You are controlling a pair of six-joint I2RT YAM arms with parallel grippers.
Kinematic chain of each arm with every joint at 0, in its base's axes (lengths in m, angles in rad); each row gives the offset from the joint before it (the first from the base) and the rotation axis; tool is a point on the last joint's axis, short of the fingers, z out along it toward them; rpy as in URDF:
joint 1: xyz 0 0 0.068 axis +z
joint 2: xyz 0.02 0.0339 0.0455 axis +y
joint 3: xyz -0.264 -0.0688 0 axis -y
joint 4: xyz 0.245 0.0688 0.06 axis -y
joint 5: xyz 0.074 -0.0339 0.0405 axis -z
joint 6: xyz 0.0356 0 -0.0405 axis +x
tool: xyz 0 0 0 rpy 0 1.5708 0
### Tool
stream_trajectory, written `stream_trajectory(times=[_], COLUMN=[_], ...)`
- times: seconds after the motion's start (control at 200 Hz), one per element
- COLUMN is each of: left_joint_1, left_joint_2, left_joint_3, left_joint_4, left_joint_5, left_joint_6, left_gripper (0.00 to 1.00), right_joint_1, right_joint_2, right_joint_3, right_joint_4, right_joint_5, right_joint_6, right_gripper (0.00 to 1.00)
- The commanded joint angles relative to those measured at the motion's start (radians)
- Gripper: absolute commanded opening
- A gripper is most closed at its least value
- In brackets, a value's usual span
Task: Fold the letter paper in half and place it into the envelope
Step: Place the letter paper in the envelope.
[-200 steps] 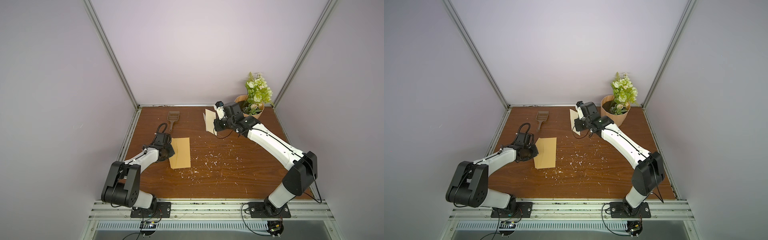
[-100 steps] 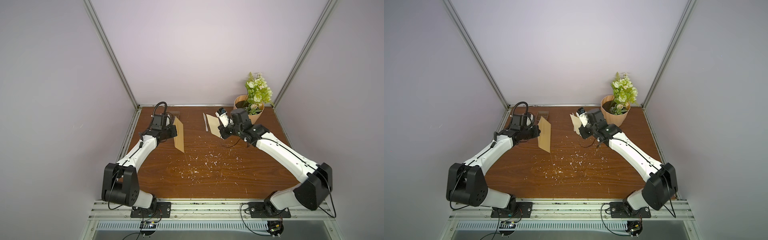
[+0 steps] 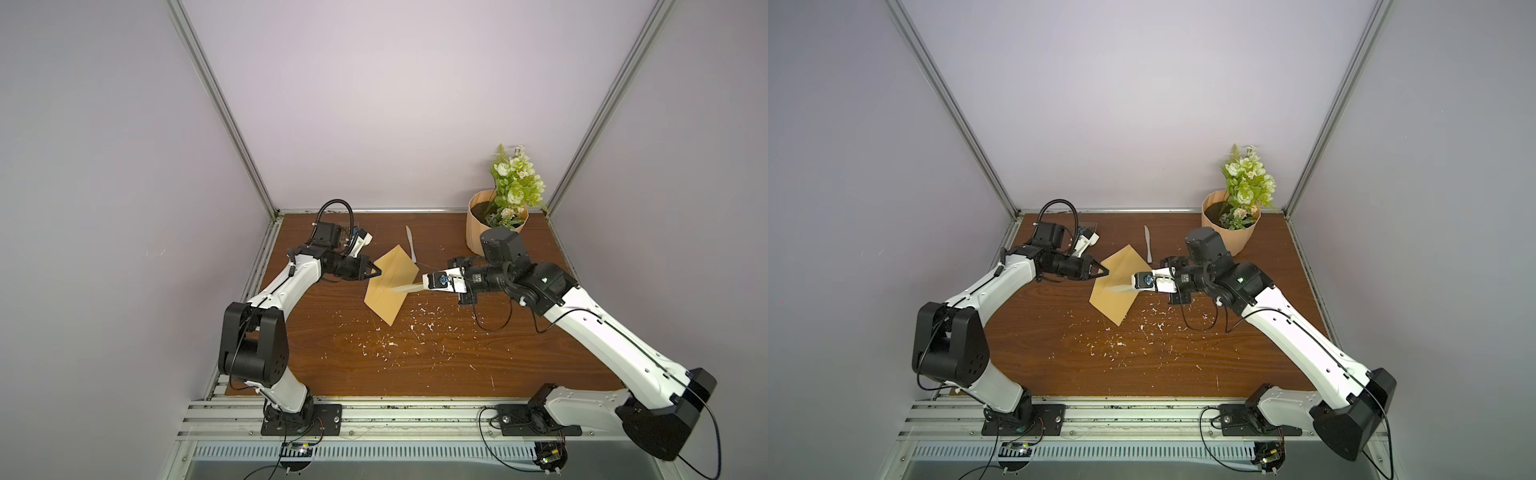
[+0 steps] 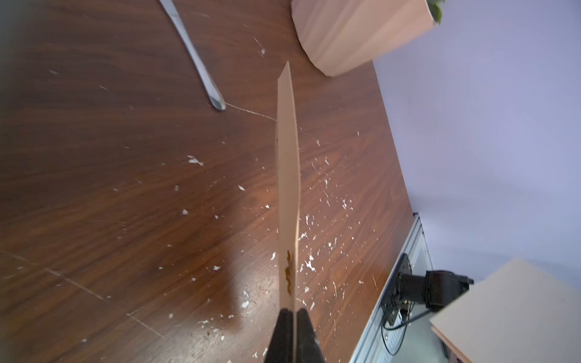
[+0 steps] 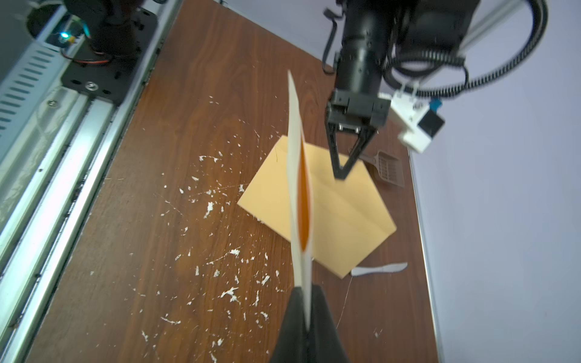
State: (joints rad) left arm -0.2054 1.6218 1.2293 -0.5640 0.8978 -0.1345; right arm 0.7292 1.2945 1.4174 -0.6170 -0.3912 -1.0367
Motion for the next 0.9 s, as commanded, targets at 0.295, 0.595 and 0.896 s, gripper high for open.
stream_trajectory(times=[0.295,0.595,0.896], left_joint_1=[-0.181,-0.187,-0.233], left_joint_2=[-0.015,-0.074,-0.074], left_joint_3=[0.026,-0.004,-0.014], left_joint_4=[-0.223,-0.280,-0.306], left_joint_5=[0.087,0.027,-0.024], left_joint_6=[0.200,0.225,0.226], left_gripper=[0.00,0.00,0.00], right_joint_1=[0.151,0.180,0.180], right_joint_2=[0.242,0.268,0.293], right_joint_3=[0.310,0.284,0.265], right_joint_4=[-0.325,-0.374,-0.335], right_joint_5=[0.035,0.122,0.211], right_joint_6=[-0.288,-0.296,-0.309], right_gripper=[0.00,0.00,0.00])
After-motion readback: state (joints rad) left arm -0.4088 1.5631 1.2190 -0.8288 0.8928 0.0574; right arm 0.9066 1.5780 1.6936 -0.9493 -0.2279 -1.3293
